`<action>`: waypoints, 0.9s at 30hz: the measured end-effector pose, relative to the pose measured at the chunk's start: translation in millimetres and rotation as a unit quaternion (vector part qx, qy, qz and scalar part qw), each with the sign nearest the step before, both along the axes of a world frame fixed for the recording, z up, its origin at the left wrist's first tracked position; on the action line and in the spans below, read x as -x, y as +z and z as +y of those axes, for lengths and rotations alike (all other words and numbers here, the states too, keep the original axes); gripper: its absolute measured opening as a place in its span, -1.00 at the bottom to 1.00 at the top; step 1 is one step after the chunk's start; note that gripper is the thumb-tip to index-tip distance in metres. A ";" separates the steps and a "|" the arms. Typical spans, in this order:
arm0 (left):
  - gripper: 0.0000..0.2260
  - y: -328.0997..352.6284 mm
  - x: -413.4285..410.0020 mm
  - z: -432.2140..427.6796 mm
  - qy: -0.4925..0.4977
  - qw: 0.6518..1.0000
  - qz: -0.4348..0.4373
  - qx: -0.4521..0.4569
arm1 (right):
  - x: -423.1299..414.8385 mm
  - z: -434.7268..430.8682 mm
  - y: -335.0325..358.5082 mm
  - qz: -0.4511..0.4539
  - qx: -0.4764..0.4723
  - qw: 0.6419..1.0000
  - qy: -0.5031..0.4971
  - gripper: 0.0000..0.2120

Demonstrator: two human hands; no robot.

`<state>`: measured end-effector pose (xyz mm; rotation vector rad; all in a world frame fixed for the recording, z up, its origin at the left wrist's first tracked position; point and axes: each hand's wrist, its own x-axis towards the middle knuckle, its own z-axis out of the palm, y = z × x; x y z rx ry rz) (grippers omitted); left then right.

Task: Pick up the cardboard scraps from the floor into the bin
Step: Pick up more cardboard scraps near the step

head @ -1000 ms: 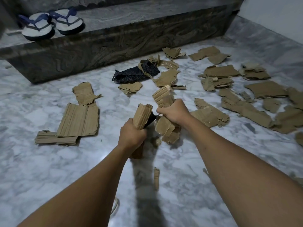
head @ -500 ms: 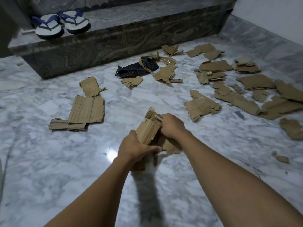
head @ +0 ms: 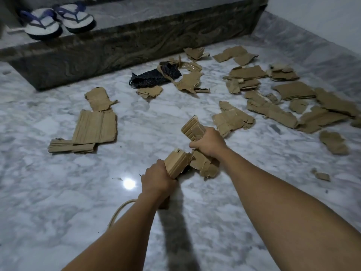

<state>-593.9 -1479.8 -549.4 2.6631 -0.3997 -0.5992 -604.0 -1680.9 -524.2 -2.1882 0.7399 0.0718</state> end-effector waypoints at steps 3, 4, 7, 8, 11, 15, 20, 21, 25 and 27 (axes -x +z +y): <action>-0.65 -1.2 -0.1 0.2 -0.018 1.000 -0.018 -0.013 | 17.3 -20.5 14.4 -0.010 -0.040 0.998 -0.054 -0.68; -0.68 -2.0 0.5 0.8 -0.019 0.999 -0.029 -0.010 | 24.7 -25.1 17.6 -0.003 -0.045 0.997 -0.064 -0.66; -0.74 -3.2 6.8 -0.3 -0.036 0.997 -0.062 -0.012 | 59.4 -33.3 21.6 0.018 -0.043 0.995 -0.093 -0.65; -0.75 -2.4 8.0 -0.5 -0.041 0.997 -0.067 -0.014 | 71.0 -33.2 21.2 0.024 -0.038 0.994 -0.099 -0.67; -0.78 2.1 10.1 -1.0 -0.060 0.996 -0.067 -0.024 | 105.3 -26.8 18.0 0.042 -0.014 0.993 -0.109 -0.72; -0.80 5.9 9.7 -3.3 -0.078 0.994 -0.074 -0.027 | 135.9 -14.7 8.4 0.079 0.046 0.990 -0.105 -0.74; -0.79 8.7 9.9 -8.7 -0.079 0.995 -0.062 -0.013 | 143.1 -4.1 -8.6 0.101 0.103 0.985 -0.092 -0.73; -0.78 9.9 11.4 -10.3 -0.084 0.995 -0.057 -0.007 | 143.2 -3.2 -10.7 0.098 0.108 0.984 -0.105 -0.73; -0.69 18.0 16.5 -17.6 -0.083 0.996 -0.024 0.037 | 138.8 -3.1 -13.1 0.101 0.130 0.978 -0.131 -0.69; -0.67 19.5 16.9 -23.4 -0.080 0.995 -0.010 0.064 | 137.6 -4.6 -9.4 0.112 0.120 0.977 -0.137 -0.71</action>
